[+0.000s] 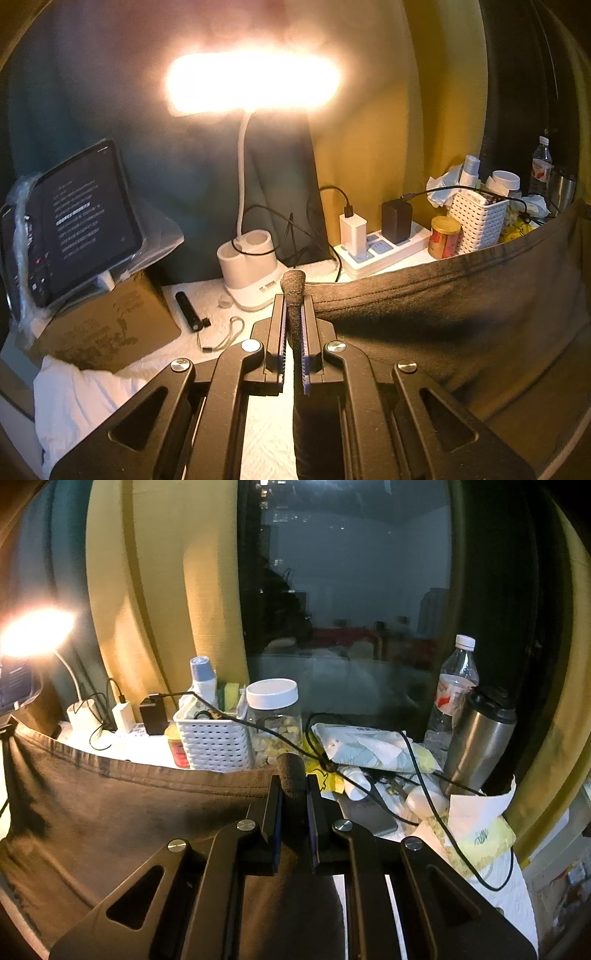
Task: Fold small clothes
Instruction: 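Lay the hem over the collar with both tools, folding the sweatshirt in half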
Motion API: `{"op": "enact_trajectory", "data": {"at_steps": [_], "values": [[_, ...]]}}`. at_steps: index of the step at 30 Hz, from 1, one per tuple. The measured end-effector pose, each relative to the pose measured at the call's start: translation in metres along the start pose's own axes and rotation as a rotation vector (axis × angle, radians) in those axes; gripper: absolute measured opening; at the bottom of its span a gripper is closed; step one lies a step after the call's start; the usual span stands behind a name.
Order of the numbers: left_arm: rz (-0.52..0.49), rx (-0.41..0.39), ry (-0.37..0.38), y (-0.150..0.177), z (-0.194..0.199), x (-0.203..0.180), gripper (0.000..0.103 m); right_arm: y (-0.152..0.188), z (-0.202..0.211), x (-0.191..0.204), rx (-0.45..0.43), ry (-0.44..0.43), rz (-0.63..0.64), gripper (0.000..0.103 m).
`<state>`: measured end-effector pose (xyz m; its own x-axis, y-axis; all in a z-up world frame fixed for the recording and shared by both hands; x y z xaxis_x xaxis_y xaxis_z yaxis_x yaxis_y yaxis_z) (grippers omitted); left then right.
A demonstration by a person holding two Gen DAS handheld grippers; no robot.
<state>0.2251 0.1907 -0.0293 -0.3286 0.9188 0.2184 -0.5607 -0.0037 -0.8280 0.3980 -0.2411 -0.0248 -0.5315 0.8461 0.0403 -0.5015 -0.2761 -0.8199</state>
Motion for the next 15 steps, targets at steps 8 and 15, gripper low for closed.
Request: {"op": "enact_trajectory", "data": {"at_steps": [8,15], "values": [[-0.018,-0.006,0.006,-0.016,-0.029,-0.006,0.005,-0.005,-0.019,-0.010,0.009,0.026,0.016,0.013],[-0.045,-0.005,0.007,-0.027,-0.054,-0.011,0.005,-0.007,-0.044,-0.020,0.017,0.041,0.022,0.013]]}}
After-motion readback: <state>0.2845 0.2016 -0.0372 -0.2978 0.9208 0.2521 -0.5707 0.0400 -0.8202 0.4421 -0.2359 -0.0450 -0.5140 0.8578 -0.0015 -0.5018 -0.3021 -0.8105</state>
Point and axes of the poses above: each gripper's, at about its wrist camera, not at the fingertips, and z roughly against the way its jaws point, x to its left, y to its underside, the point moved 7 cm from there along -z, roughly the way its jaws point, and after that the axes turned 8 degrees about -y, right-handed, at the moved point
